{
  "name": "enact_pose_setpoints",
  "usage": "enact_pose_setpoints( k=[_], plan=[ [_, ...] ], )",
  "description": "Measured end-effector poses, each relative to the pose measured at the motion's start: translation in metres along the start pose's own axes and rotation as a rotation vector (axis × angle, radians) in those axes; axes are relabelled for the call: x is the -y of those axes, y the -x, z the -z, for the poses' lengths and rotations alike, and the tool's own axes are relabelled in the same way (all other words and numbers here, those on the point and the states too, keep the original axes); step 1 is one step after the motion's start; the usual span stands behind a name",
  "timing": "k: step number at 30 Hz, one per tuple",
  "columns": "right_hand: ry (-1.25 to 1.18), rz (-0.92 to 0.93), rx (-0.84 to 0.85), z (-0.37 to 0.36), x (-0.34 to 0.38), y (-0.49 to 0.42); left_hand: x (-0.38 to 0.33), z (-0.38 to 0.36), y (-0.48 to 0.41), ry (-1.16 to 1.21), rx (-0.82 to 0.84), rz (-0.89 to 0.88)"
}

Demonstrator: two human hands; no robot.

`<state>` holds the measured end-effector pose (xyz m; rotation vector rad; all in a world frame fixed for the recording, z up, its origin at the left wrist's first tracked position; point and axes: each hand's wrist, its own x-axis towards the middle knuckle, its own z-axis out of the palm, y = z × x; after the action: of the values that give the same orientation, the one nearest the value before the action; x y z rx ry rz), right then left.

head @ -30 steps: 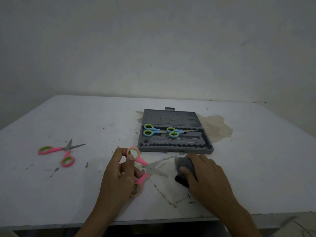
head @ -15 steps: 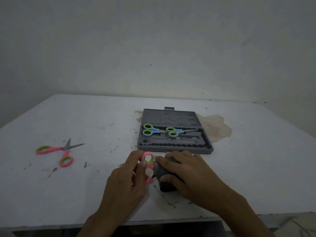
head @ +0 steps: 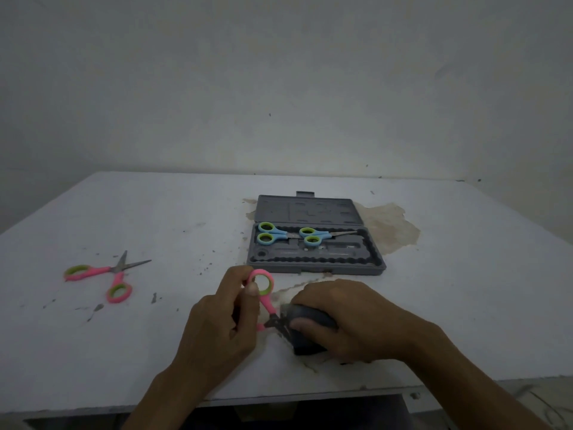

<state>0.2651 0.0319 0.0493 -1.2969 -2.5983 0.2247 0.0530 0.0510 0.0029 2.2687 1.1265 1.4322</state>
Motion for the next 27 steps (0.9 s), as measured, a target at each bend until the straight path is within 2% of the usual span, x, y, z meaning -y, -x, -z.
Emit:
enact_pose_setpoints(
  k=[4,6,10,14,16,19,27],
  plan=[
    [0.043,-0.186,-0.006,0.010,-0.032,0.022,0.014,0.014,-0.004,0.041,-0.204,0.165],
    [-0.056,-0.293,-0.148,0.011,-0.038,0.032,0.019,0.019,-0.004,0.017,-0.222,0.212],
    [-0.343,-0.429,-0.538,-0.011,-0.006,0.027,0.005,0.009,0.000,0.107,-0.185,0.270],
    [-0.710,-0.580,-0.755,-0.035,0.014,0.008,0.000,-0.002,0.000,0.126,-0.152,0.238],
    [-0.793,-0.619,-0.767,-0.037,0.017,0.001,0.002,-0.005,-0.001,0.109,-0.147,0.233],
    [-0.724,-0.557,-0.732,-0.039,0.021,-0.003,0.000,-0.006,-0.003,0.089,-0.178,0.234],
    [-0.753,-0.531,-0.747,-0.039,0.024,-0.001,-0.011,-0.006,-0.010,0.093,-0.256,0.252]
  ],
)
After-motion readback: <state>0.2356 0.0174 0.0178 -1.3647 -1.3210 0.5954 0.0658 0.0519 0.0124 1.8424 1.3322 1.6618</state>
